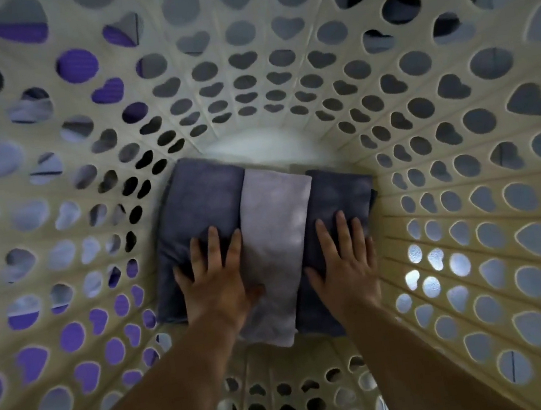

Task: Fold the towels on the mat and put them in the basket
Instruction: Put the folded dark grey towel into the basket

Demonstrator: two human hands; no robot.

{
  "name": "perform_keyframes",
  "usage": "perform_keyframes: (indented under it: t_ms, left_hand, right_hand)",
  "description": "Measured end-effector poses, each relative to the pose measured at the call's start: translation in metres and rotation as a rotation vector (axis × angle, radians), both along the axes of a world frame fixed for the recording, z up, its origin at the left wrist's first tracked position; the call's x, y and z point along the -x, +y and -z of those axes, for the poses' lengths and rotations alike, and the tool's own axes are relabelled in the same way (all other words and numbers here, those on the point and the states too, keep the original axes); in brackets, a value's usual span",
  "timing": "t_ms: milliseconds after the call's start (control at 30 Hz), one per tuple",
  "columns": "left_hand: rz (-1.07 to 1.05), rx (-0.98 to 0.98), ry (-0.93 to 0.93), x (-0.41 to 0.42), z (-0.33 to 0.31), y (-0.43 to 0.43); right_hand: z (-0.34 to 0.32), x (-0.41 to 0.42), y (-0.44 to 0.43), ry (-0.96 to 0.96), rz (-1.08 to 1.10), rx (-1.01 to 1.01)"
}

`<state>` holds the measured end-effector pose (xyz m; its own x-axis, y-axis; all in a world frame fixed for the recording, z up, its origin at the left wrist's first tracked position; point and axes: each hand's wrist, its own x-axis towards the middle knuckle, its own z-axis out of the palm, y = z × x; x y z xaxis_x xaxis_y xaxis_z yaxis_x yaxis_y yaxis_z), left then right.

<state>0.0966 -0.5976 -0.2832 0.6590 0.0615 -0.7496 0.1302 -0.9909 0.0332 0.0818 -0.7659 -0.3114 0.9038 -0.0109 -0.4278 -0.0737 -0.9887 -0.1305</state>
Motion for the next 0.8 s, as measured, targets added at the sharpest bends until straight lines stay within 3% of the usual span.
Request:
perform_keyframes:
  t_ms: [100,233,367,500,567,667,800]
  left_hand:
    - [0.001,0.004,-0.064,0.000,-0.011,0.007]
    - [-0.067,0.151,-0.266,-0.002,-0.049,0.026]
    - [-0.108,0.364,-0.342,-0.003,-0.132,0.044]
    - [-0.131,0.468,-0.675,0.010,-0.233,0.078]
    - [-0.182,0.432,-0.762,0.024,-0.278,0.104]
    - [-0.370,0.343,-0.668,0.042,-0.328,0.147]
    - [-0.211,0.246,-0.230,0.061,-0.337,0.178]
  right_hand:
    - [-0.017,-0.012,-0.003,0.175,-0.052,0.042]
    - [-0.063,-0.030,-0.011,0.474,-0.140,0.063]
    - [-0.140,-0.035,0.002,0.268,-0.185,0.034]
    - [-0.231,-0.037,0.033,0.518,-0.180,0.010]
    - [-0.277,-0.039,0.059,0.420,-0.163,-0.084]
    - [-0.340,-0.042,0.105,0.289,-0.207,-0.143]
    - [-0.384,-0.049,0.179,-0.012,-0.203,-0.250]
